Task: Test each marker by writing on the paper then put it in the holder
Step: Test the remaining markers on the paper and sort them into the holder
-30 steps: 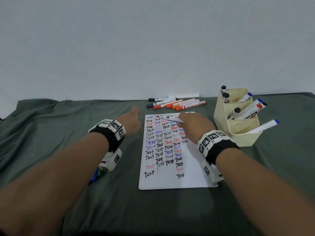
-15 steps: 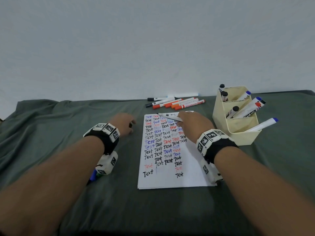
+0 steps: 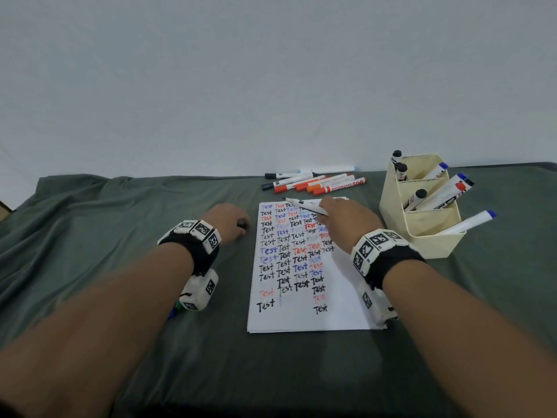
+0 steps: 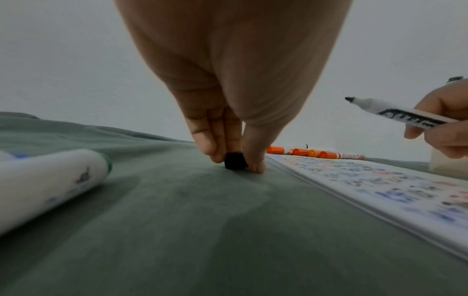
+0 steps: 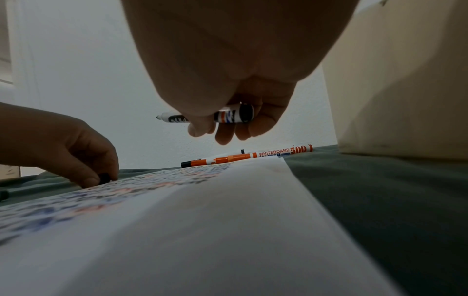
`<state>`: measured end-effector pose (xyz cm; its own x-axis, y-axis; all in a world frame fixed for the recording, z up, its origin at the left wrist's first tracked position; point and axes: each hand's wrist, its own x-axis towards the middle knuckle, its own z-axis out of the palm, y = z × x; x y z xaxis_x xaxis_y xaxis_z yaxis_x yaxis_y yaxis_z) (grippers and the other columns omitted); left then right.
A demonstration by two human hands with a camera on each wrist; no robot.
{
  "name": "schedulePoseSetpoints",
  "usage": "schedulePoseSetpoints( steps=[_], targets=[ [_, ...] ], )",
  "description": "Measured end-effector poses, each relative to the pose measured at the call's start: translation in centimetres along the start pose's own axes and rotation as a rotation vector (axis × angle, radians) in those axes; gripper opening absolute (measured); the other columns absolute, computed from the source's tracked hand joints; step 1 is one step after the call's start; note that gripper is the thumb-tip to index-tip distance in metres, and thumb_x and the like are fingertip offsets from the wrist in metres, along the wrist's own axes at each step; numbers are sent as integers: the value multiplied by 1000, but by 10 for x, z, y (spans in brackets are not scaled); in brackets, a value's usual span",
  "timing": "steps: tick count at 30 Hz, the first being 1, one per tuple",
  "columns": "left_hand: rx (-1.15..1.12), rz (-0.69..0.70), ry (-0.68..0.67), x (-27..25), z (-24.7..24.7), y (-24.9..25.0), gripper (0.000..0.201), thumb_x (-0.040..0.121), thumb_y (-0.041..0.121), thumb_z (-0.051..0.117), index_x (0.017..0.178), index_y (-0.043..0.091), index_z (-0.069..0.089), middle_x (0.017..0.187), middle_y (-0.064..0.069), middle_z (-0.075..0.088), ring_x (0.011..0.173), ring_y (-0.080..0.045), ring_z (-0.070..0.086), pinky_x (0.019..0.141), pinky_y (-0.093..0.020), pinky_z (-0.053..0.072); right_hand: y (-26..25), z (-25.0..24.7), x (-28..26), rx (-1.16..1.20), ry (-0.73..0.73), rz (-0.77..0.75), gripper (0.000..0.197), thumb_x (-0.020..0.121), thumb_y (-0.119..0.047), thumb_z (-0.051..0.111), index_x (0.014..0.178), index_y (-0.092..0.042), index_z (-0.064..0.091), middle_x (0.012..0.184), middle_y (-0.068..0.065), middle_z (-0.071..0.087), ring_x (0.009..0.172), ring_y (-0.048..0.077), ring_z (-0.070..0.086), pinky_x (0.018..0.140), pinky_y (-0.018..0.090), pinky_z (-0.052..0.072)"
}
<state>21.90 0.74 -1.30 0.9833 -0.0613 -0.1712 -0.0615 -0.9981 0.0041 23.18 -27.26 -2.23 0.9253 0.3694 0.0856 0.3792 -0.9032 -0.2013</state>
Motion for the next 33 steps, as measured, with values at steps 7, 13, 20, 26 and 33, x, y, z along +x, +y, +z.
schedulePoseSetpoints(
  steps=[7, 13, 20, 26, 33],
  targets=[
    [-212, -170, 184, -2, 4, -9, 9, 92, 25, 66, 97, 21, 59, 111, -3, 69, 102, -23, 62, 78, -27, 41, 2, 2, 1, 21, 11, 5, 14, 106, -35, 49, 107, -21, 53, 89, -2, 56, 80, 21, 57, 64, 35, 44],
    [-287, -228, 175, -4, 5, -12, 16, 85, 24, 71, 94, 22, 58, 105, 0, 67, 91, -18, 57, 75, -27, 40, 2, 2, 1, 32, 13, 11, 12, 105, -35, 50, 103, -23, 51, 84, -5, 53, 77, 20, 56, 62, 34, 41],
    [-277, -213, 176, -10, 7, -10, 40, 85, 34, 74, 119, 20, 57, 122, -3, 65, 109, -23, 60, 87, -31, 46, 1, -1, -2, 37, 18, 2, 12, 106, -34, 49, 104, -22, 50, 91, 0, 60, 80, 22, 58, 66, 36, 47],
    [10, 134, 259, -21, 7, 29, 70, 81, 72, 57, 139, 34, 42, 148, 2, 44, 137, -21, 37, 117, -45, 29, 0, -2, -3, 51, 37, 11, 11, 106, -34, 50, 102, -24, 48, 84, -4, 55, 79, 21, 59, 65, 35, 47],
    [16, 72, -290, -33, 46, 59, 128, 44, 109, 26, 150, 51, -18, 163, 1, -29, 151, -29, -23, 120, -53, -6, 2, -2, -3, 65, 48, 5, 12, 105, -34, 50, 105, -22, 49, 89, -2, 59, 82, 24, 59, 73, 40, 54]
  ],
)
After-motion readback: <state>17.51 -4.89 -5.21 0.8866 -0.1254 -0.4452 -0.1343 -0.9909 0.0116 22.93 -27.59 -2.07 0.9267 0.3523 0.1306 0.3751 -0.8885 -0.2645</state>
